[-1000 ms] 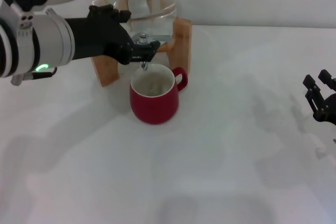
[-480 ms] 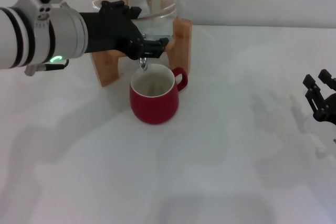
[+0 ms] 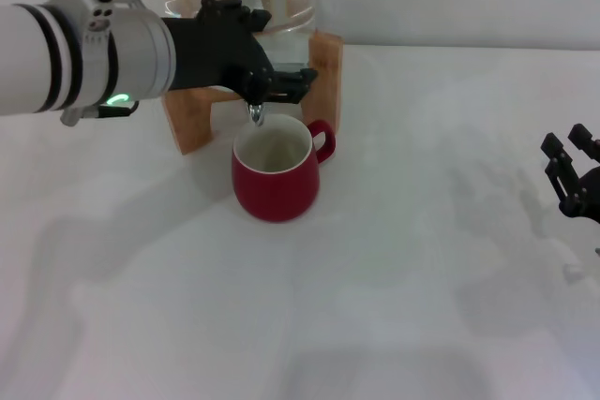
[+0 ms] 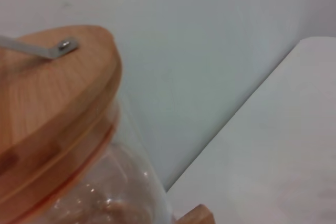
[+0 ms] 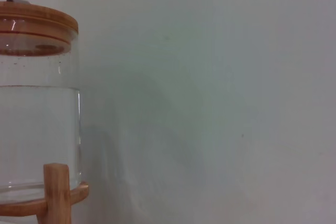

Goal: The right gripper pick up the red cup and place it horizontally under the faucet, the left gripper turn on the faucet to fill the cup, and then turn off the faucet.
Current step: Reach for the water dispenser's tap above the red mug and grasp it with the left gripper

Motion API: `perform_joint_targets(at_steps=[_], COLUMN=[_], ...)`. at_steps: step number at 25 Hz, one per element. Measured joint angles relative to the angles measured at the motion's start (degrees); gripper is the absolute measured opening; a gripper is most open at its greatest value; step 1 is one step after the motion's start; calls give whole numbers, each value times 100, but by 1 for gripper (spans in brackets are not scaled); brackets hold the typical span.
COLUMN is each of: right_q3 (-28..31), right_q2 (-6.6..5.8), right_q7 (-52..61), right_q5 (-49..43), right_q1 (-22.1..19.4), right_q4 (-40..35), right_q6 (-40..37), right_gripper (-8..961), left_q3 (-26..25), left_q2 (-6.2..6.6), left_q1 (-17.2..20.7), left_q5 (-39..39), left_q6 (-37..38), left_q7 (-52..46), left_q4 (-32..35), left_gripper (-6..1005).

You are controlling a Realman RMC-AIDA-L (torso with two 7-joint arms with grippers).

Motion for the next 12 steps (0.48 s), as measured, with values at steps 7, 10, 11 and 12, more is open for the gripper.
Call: perform_joint_targets(at_steps=[7, 10, 11, 12], right_q3=[-6, -8, -8, -8], right_q2=[0, 0, 0, 0], right_q7=[0, 0, 0, 0], right_q5=[0, 0, 0, 0], right_q1=[8, 9, 9, 9], right_q4=[0, 0, 0, 0], right_q6=[0, 3, 6, 7], right_gripper=[329, 329, 329, 329], left_q3=[-52, -178, -229, -266], left_q2=[8, 10, 10, 10], left_q1=[-198, -323, -378, -417], left_q5=[33, 66, 88, 111], left_q6=[-178, -334, -401, -459], left_q7=[-31, -36, -37, -38], left_q4=[-94, -175, -205, -224], left_gripper=[873, 873, 873, 873])
